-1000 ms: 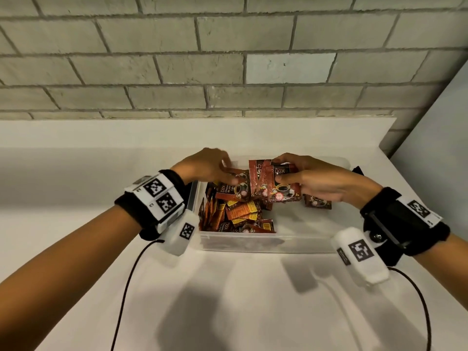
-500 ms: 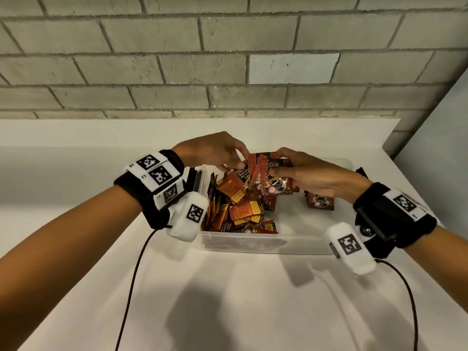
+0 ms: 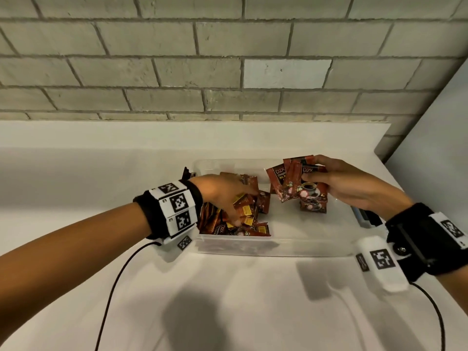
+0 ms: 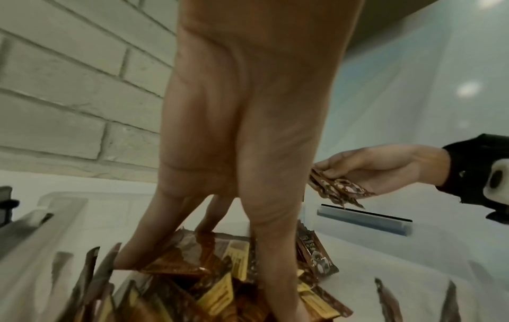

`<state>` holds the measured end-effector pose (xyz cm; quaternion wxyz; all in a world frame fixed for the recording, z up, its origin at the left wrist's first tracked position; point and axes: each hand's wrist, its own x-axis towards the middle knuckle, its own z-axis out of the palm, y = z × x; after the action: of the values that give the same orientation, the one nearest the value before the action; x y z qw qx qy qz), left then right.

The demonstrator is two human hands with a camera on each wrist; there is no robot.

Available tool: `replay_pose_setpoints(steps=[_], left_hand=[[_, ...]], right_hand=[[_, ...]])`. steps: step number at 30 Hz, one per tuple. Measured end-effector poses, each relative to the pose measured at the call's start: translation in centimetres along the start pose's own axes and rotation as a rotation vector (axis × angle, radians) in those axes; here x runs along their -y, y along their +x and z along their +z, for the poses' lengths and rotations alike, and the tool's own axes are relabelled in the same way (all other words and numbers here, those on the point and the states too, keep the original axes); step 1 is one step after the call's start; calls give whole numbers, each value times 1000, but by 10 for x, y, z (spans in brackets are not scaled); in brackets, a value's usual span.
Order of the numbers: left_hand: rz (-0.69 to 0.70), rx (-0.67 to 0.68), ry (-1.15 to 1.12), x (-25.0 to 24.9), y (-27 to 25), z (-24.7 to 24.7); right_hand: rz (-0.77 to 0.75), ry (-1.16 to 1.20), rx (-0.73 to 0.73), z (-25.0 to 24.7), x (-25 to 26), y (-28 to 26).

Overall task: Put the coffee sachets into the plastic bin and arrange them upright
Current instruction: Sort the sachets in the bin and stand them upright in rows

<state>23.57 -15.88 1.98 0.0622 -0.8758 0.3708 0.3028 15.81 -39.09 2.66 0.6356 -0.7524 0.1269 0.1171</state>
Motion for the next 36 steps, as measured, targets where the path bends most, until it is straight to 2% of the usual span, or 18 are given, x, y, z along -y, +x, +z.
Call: replay_pose_setpoints(steps=[5,12,14,19,22,30,36], left_hand=[[70,-11,-121,14,-12,-7],[38,-259,-395,39,-36,-11],[33,-301,-564,46,-42,-10],[70,-403,-1161,53,-51,-9],[122,-426,-1459,46,-52,-7],[237,-504,-1902,15,-45,3],[252,-581,-2044,-3,-42,4]], right_hand=[[-1,-3,2,-1,-4,-7],[11,25,43,13,1,-5],[2,51,62,18,5,-4],[-14,207,117,32,16,-4],[-22,338,152,42,22,-4],[-23,510,170,64,23,-5],[-30,650,168,69,18,-11]])
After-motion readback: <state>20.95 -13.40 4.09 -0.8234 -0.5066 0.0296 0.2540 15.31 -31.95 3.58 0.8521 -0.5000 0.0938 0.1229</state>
